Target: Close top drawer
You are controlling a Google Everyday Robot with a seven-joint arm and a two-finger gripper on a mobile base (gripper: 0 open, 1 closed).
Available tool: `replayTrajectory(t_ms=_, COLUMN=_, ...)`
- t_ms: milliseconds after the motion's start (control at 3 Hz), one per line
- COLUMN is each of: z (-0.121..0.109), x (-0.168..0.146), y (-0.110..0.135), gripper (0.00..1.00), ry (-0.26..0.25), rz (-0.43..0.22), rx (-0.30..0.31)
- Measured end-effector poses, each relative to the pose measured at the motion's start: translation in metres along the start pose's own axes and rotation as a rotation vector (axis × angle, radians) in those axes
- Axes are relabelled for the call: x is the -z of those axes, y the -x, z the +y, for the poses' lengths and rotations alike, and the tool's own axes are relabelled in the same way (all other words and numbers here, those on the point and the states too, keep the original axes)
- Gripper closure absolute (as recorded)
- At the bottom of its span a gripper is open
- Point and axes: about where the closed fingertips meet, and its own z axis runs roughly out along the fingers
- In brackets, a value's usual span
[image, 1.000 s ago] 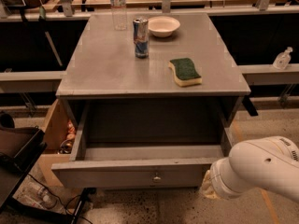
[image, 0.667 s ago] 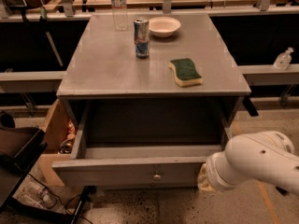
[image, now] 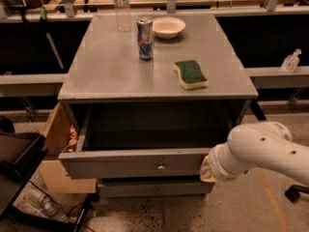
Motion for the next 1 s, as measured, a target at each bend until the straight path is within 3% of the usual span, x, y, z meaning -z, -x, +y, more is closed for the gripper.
replayTrajectory(t_ms=333, z=0.002, x=0.001, y=0.000, gripper=1.00, ry=0.000, rz=0.000, rx=0.000)
replayTrajectory(t_ms=1000, z=-0.048, x=-0.014, y=-0.013, gripper=1.00, ry=-0.006, rz=-0.020, rx=0.021)
